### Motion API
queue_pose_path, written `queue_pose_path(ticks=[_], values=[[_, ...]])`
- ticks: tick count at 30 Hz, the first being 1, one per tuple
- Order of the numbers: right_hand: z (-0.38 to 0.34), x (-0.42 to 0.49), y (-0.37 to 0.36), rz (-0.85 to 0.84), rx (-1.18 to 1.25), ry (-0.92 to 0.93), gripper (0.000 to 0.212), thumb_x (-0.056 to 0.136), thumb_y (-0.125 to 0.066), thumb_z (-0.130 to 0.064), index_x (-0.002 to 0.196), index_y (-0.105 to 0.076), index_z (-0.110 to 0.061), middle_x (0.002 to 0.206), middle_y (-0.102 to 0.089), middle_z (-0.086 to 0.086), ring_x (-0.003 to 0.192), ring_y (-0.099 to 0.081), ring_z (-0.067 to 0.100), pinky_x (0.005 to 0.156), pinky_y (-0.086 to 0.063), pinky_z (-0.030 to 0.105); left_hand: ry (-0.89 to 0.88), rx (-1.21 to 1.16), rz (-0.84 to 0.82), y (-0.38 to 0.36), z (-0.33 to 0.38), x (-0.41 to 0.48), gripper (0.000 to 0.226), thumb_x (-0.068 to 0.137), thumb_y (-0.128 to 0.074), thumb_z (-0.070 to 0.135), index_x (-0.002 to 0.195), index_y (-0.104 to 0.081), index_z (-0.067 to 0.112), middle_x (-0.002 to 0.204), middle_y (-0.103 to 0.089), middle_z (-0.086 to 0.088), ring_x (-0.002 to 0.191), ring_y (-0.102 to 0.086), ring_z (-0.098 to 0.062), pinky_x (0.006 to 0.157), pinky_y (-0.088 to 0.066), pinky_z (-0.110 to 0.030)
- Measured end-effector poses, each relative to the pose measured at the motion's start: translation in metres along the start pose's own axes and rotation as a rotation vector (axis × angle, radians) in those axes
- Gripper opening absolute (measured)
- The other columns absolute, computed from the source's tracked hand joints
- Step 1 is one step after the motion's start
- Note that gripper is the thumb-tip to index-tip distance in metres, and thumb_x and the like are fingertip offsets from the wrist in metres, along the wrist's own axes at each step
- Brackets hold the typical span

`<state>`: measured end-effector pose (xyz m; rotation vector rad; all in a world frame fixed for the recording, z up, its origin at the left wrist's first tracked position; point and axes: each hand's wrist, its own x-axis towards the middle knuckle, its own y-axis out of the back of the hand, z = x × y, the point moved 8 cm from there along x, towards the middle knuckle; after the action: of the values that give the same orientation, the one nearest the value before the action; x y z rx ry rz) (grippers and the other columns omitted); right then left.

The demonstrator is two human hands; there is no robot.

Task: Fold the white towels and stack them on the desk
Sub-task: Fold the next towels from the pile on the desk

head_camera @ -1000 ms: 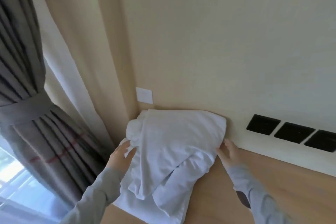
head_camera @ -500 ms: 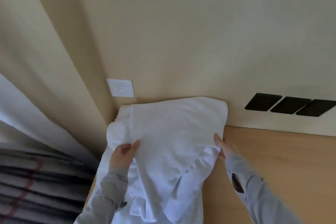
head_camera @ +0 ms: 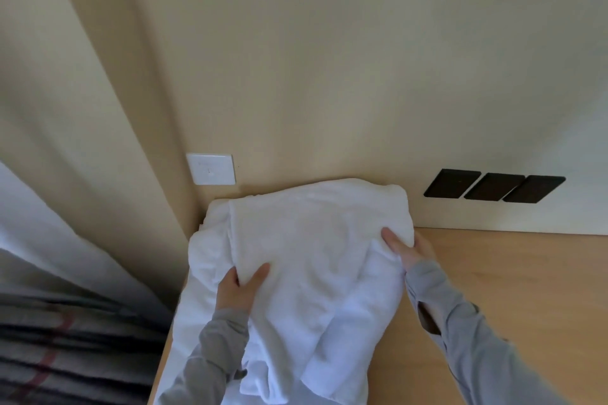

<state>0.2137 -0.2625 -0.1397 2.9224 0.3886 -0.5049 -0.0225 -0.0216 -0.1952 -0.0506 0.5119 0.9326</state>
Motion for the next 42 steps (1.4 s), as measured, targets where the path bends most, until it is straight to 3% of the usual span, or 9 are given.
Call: queue_pose_path(ticks=[3, 7, 9, 12, 15, 21, 31, 39, 42], values=[[-0.022, -0.012, -0.004, -0.014, 0.026, 0.028, 0.026, 0.076, -0.075, -0.027, 0.096, -0.062, -0.017, 0.085, -0.067, -0.001, 0.078, -0.065, 0.019, 0.066, -0.052, 0.029, -0.053, -0.022, 0.038, 0.009, 0.015, -0.002, 0.04, 0.082, -0.069, 0.034, 0.112, -0.055, 0.009, 0.101, -0.056, -0.003, 0.095, -0.049, -0.025, 0.087, -0.037, -0.032], [-0.055, -0.027, -0.004, -0.049, 0.099, 0.07, 0.028, 0.074, -0.076, -0.028, 0.096, -0.062, -0.019, 0.086, -0.068, -0.002, 0.075, -0.067, 0.017, 0.052, -0.051, 0.023, -0.126, -0.116, 0.06, 0.022, 0.045, -0.009, 0.059, 0.084, -0.067, 0.036, 0.133, -0.047, 0.009, 0.11, -0.047, 0.002, 0.101, -0.044, -0.019, 0.091, -0.033, -0.031], [-0.075, -0.035, -0.002, -0.065, 0.127, 0.113, 0.035, 0.075, -0.075, -0.027, 0.106, -0.061, -0.018, 0.093, -0.068, 0.0, 0.08, -0.067, 0.019, 0.059, -0.052, 0.026, -0.201, -0.168, 0.031, 0.028, 0.072, -0.016, 0.058, 0.077, -0.071, 0.044, 0.125, -0.055, 0.016, 0.112, -0.055, 0.003, 0.109, -0.052, -0.023, 0.097, -0.038, -0.035], [-0.11, -0.045, 0.012, -0.059, 0.175, 0.226, 0.015, 0.077, -0.073, -0.022, 0.091, -0.067, -0.024, 0.088, -0.072, -0.003, 0.075, -0.07, 0.016, 0.061, -0.054, 0.026, -0.343, -0.165, -0.022, 0.028, 0.122, -0.035, 0.053, 0.063, -0.068, 0.058, 0.107, -0.064, 0.028, 0.106, -0.069, 0.005, 0.105, -0.062, -0.021, 0.096, -0.047, -0.042], [-0.138, -0.054, 0.037, -0.015, 0.204, 0.293, 0.008, 0.078, -0.073, -0.021, 0.084, -0.067, -0.023, 0.08, -0.073, -0.004, 0.073, -0.069, 0.015, 0.065, -0.056, 0.026, -0.527, -0.244, -0.088, 0.016, 0.173, -0.054, 0.006, 0.086, -0.066, 0.027, 0.089, -0.066, 0.032, 0.083, -0.072, 0.021, 0.081, -0.067, 0.004, 0.073, -0.051, -0.015], [-0.18, -0.078, 0.101, 0.079, 0.276, 0.394, 0.007, 0.08, -0.071, -0.019, 0.077, -0.065, -0.019, 0.065, -0.071, -0.011, 0.057, -0.068, 0.005, 0.051, -0.053, 0.018, -0.727, -0.275, -0.147, -0.024, 0.247, -0.108, 0.012, 0.09, -0.061, 0.02, 0.093, -0.064, 0.031, 0.088, -0.071, 0.017, 0.081, -0.065, 0.007, 0.072, -0.051, -0.01], [-0.208, -0.121, 0.266, 0.258, 0.26, 0.574, 0.005, 0.081, -0.071, -0.019, 0.079, -0.067, -0.022, 0.072, -0.072, -0.012, 0.068, -0.067, 0.007, 0.061, -0.056, 0.021, -0.835, -0.223, -0.34, -0.163, 0.291, -0.191, 0.011, 0.09, -0.06, 0.014, 0.083, -0.063, 0.022, 0.074, -0.067, 0.015, 0.066, -0.062, 0.007, 0.061, -0.048, -0.009], [-0.152, -0.087, 0.431, 0.355, 0.259, 0.476, 0.008, 0.079, -0.073, -0.022, 0.073, -0.067, -0.021, 0.065, -0.071, -0.014, 0.057, -0.065, 0.002, 0.05, -0.051, 0.016, -0.702, -0.011, -0.445, -0.332, 0.266, -0.226, 0.012, 0.079, -0.072, 0.033, 0.076, -0.065, 0.023, 0.077, -0.067, 0.004, 0.069, -0.061, -0.009, 0.067, -0.05, -0.021], [-0.105, -0.051, 0.492, 0.417, 0.292, 0.376, 0.01, 0.075, -0.076, -0.026, 0.079, -0.069, -0.021, 0.072, -0.073, -0.011, 0.067, -0.068, 0.008, 0.061, -0.054, 0.022, -0.609, 0.11, -0.468, -0.414, 0.239, -0.219, 0.018, 0.078, -0.071, 0.039, 0.078, -0.067, 0.021, 0.073, -0.07, 0.009, 0.067, -0.064, -0.008, 0.063, -0.052, -0.019]])
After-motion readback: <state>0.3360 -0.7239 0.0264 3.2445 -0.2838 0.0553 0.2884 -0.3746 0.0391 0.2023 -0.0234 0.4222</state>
